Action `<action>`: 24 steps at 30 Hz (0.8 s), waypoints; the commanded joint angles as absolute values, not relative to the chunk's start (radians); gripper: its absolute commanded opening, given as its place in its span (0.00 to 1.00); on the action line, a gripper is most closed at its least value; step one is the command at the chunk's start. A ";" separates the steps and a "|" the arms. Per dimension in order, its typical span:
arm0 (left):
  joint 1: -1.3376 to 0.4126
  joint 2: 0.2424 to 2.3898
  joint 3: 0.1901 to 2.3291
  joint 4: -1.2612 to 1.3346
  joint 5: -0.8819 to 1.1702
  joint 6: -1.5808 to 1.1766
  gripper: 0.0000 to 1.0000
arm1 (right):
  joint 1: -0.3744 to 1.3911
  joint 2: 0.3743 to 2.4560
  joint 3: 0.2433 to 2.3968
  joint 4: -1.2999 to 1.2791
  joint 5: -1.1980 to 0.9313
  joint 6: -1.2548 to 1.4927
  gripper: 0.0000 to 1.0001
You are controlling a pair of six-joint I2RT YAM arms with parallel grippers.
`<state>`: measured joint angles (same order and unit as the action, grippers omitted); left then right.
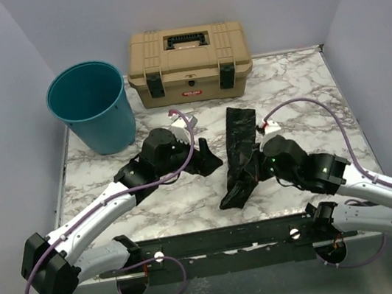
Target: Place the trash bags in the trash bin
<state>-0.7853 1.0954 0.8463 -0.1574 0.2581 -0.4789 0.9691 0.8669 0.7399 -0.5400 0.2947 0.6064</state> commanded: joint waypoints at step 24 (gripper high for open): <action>-1.009 1.493 1.024 -0.072 0.435 -0.279 0.58 | 0.973 0.750 0.768 -0.483 0.362 0.647 0.01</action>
<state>-0.9981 1.4799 0.9897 -0.0837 0.5571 -0.2878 0.9691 0.7578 0.7670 -0.4915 0.3283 0.6174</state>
